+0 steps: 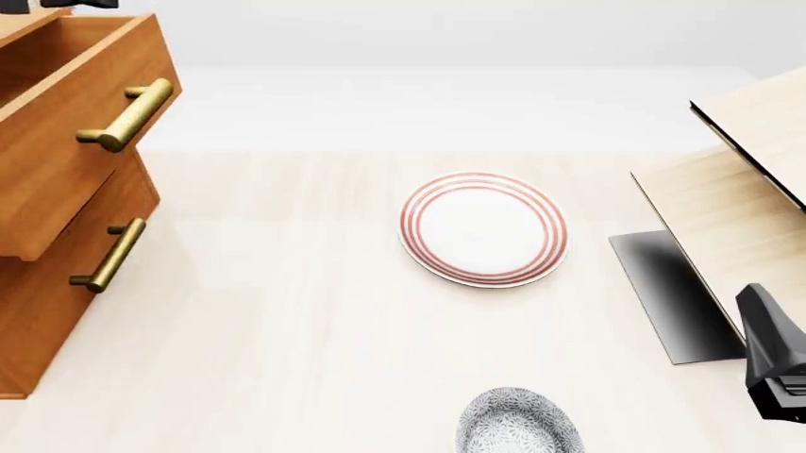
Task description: Open the top drawer of the cabinet and put the bowl in it.
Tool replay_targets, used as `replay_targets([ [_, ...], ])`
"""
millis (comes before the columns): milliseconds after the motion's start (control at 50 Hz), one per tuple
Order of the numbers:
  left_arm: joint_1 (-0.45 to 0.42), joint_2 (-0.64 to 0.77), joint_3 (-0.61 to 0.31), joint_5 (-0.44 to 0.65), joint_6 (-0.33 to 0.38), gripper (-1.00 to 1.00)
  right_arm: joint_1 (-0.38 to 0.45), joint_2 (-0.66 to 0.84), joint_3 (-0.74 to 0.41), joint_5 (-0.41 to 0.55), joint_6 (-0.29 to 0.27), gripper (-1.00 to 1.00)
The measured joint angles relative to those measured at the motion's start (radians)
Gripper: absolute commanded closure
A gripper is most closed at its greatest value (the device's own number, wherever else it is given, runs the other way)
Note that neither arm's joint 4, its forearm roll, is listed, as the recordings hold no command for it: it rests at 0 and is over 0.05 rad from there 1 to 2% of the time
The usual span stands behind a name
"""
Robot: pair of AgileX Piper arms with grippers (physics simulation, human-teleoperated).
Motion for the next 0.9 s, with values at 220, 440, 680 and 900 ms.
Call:
replay_targets([
  [220,0.025,-0.018,0.023,-0.003,-0.009,-1.00,0.000,0.000,0.000,0.000,0.000,-1.00],
  [440,0.034,-0.029,0.054,-0.019,-0.019,-1.00,0.000,0.000,0.000,0.000,0.000,-1.00],
  [680,0.041,-0.033,0.108,-0.055,-0.030,-1.00,0.000,0.000,0.000,0.000,0.000,-1.00],
  [900,0.055,-0.035,0.143,-0.079,-0.027,-1.00,0.000,0.000,0.000,0.000,0.000,-1.00],
])
